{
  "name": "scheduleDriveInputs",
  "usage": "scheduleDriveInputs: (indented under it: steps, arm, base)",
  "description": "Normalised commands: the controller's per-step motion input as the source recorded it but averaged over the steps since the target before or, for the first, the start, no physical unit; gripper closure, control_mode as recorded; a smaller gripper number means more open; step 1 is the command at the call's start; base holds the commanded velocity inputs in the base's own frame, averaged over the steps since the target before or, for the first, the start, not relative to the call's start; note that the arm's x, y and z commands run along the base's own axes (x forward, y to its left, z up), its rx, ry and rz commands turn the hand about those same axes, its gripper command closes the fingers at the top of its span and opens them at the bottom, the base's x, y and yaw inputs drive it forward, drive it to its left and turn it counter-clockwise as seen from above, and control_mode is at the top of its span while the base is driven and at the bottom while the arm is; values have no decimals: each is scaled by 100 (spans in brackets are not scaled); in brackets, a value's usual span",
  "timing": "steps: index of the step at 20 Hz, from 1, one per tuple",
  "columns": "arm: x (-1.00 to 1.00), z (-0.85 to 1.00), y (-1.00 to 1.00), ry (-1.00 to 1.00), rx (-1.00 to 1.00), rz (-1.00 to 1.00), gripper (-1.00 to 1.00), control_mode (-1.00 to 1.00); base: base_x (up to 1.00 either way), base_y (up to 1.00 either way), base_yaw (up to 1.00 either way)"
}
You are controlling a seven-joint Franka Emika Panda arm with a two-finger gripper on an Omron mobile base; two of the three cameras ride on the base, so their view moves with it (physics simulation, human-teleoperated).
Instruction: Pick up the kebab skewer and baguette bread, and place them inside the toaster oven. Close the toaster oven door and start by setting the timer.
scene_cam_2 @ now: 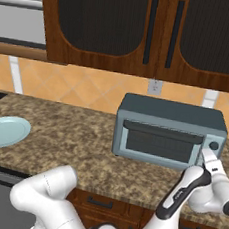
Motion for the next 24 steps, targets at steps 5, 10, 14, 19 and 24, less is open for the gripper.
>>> scheduleDriveInputs:
  steps: [5, 10, 14, 19, 24]
  arm:
    - [11, 26, 46, 6, 6, -11, 100, -100]
    - [7, 19, 48, 7, 7, -12, 100, -100]
    - [1, 19, 35, 6, 12, -10, 100, -100]
    - [1, 23, 27, 5, 15, -10, 100, -100]
    - [9, 20, 3, 4, 15, -5, 100, -100]
  base:
    - [0, 0, 0]
    - [0, 0, 0]
    - [0, 0, 0]
    - [0, 0, 0]
    - [0, 0, 0]
